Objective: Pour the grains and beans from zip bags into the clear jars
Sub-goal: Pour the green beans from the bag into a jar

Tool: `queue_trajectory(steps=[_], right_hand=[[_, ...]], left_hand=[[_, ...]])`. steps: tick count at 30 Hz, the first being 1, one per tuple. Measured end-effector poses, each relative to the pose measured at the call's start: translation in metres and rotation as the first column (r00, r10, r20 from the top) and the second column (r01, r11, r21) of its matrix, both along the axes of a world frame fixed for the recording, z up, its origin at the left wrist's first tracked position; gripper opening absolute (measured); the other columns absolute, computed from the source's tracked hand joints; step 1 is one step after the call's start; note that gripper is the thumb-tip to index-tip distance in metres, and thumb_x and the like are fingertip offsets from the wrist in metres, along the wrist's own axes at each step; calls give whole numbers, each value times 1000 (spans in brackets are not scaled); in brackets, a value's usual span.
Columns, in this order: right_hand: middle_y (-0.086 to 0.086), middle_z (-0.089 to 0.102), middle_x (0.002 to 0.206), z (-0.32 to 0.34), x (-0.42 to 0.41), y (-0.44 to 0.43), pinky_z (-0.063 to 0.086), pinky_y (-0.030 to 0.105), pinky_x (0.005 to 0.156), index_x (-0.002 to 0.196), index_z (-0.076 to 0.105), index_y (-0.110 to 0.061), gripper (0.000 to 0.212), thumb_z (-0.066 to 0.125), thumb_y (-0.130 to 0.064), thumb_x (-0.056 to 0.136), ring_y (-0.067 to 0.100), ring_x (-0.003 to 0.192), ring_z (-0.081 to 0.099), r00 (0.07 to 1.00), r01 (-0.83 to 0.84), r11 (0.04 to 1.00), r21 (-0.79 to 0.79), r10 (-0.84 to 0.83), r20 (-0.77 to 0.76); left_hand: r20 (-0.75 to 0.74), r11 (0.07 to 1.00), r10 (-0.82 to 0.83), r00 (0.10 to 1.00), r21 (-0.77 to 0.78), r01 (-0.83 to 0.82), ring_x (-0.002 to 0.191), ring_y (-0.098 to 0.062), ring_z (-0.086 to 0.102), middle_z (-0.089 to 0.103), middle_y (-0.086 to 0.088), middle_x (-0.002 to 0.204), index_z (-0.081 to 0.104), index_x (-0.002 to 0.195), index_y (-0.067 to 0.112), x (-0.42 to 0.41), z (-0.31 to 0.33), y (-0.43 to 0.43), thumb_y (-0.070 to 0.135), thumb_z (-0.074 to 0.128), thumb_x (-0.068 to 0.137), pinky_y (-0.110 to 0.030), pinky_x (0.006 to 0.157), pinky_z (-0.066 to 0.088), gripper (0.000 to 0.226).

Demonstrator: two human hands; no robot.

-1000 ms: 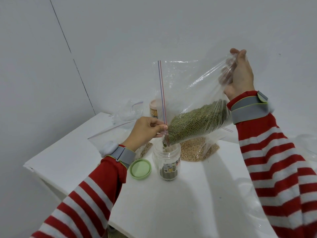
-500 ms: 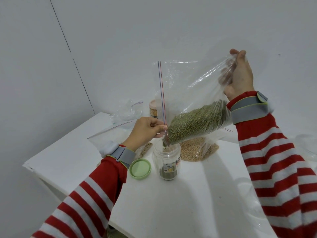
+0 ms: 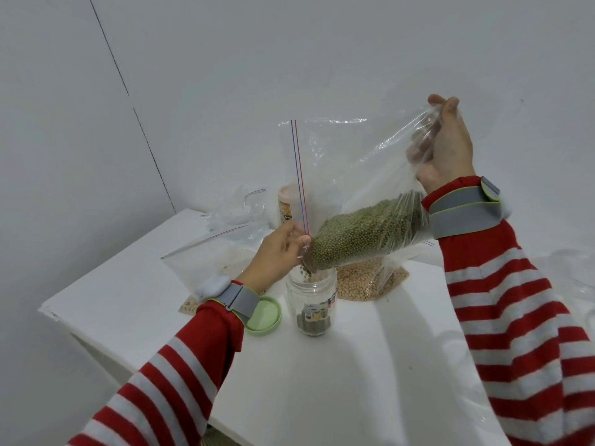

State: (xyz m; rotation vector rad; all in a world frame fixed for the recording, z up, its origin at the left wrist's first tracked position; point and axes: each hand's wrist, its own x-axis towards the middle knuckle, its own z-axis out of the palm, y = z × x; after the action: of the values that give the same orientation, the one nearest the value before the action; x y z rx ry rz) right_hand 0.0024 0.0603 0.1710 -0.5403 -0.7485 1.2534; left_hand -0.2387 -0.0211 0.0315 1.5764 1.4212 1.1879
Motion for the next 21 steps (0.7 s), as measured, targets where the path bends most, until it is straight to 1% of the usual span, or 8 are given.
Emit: queue_trajectory(steps=[2,3,5,7,10,14,16,21], right_hand=[[-13,40,63,1,0,-1,24,14,44,94,59,-24,36,33,-46,105,2,49,33,1000,2,1000,-1,-2,-13],[-13,40,62,1,0,-1,24,14,44,95,59,-24,36,33,-46,105,2,50,33,1000,8,1000,-2,-8,-12],[-13,40,62,1,0,-1,24,14,43,95,58,-24,36,32,-47,105,2,50,33,1000,11,1000,-4,-11,-18],[-13,40,63,0,0,0,25,14,42,95,58,-24,37,31,-47,105,2,49,32,999,8,1000,-11,-9,-33],[-12,41,62,-5,0,4,25,15,41,94,59,-24,38,30,-46,105,3,47,31,999,23,999,-29,-24,-34],[-11,44,64,-16,5,11,26,17,43,92,59,-23,39,29,-44,106,5,45,32,995,87,993,-75,-90,-50],[-9,45,66,-22,8,14,28,19,46,92,60,-21,39,29,-41,107,7,45,35,987,150,982,-113,-155,-39],[-6,45,69,-40,19,23,30,18,40,94,60,-20,39,29,-39,107,7,38,32,971,233,954,-188,-240,-13]], left_hand=[[8,1000,-23,1000,-2,23,66,-9,60,62,-2,78,53,90,21,1,-1,0,16,52,100,-26,63,50,11],[40,999,-31,999,-12,32,65,-8,61,63,-2,79,52,90,20,2,0,-1,15,51,100,-25,63,50,11],[116,998,-42,992,-41,47,70,-9,67,67,-3,82,53,92,15,3,2,-2,12,51,100,-25,64,54,9],[153,997,-49,987,-58,58,75,-11,70,69,-5,82,54,93,11,3,4,-2,9,53,99,-25,67,57,6],[144,996,-40,989,-75,51,80,-11,69,70,-4,76,57,92,8,0,2,-1,8,56,97,-23,71,58,5],[112,998,-18,994,-58,24,68,-3,66,66,7,60,60,88,11,-3,0,0,8,57,96,-21,69,56,10],[112,998,-22,993,-54,29,69,-4,67,67,5,63,61,89,9,-3,1,1,8,57,96,-24,71,57,8],[94,997,-41,995,-68,47,79,-11,71,70,-8,79,60,88,11,-2,6,3,8,58,96,-25,71,58,9]])
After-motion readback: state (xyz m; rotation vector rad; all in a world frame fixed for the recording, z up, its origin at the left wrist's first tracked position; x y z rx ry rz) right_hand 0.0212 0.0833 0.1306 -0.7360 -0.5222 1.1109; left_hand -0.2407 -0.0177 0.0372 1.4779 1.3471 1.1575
